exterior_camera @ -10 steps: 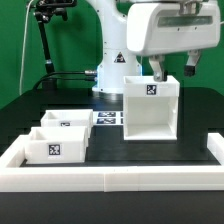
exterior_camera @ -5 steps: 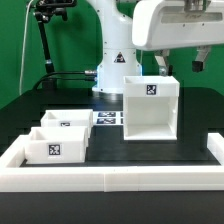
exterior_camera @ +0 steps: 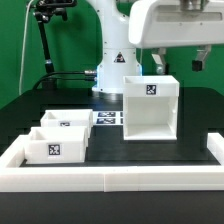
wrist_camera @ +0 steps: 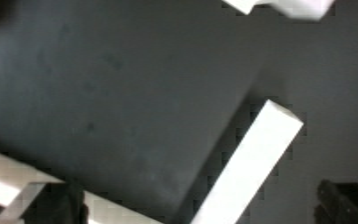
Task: Assemble drawer
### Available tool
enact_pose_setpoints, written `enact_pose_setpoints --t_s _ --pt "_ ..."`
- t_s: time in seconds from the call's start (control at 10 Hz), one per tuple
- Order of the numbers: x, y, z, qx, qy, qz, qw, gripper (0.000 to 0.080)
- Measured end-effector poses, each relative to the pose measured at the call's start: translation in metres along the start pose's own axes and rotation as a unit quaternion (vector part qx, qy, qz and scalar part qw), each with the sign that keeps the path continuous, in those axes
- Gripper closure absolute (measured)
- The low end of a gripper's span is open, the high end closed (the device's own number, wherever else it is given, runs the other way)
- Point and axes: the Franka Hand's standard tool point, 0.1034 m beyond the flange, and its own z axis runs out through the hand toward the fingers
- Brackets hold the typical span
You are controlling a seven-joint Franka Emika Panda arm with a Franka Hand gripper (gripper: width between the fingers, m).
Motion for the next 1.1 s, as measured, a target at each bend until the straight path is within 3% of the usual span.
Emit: enact_pose_setpoints --t_s 0.2,0.3,0.8,1.1 --pt "-0.016 -0.008 -0.001 -0.006 -0.028 0.089 0.996 0.0150" --pt "-0.019 -0.009 -0.001 -0.001 -0.032 0.103 0.994 0.0150" --pt "-0.019 -0.009 0.001 -0.001 -0.033 0.101 0.994 0.0150" --pt "-0.046 -0.030 0.013 -0.001 -0.027 0.101 0.995 0.0150"
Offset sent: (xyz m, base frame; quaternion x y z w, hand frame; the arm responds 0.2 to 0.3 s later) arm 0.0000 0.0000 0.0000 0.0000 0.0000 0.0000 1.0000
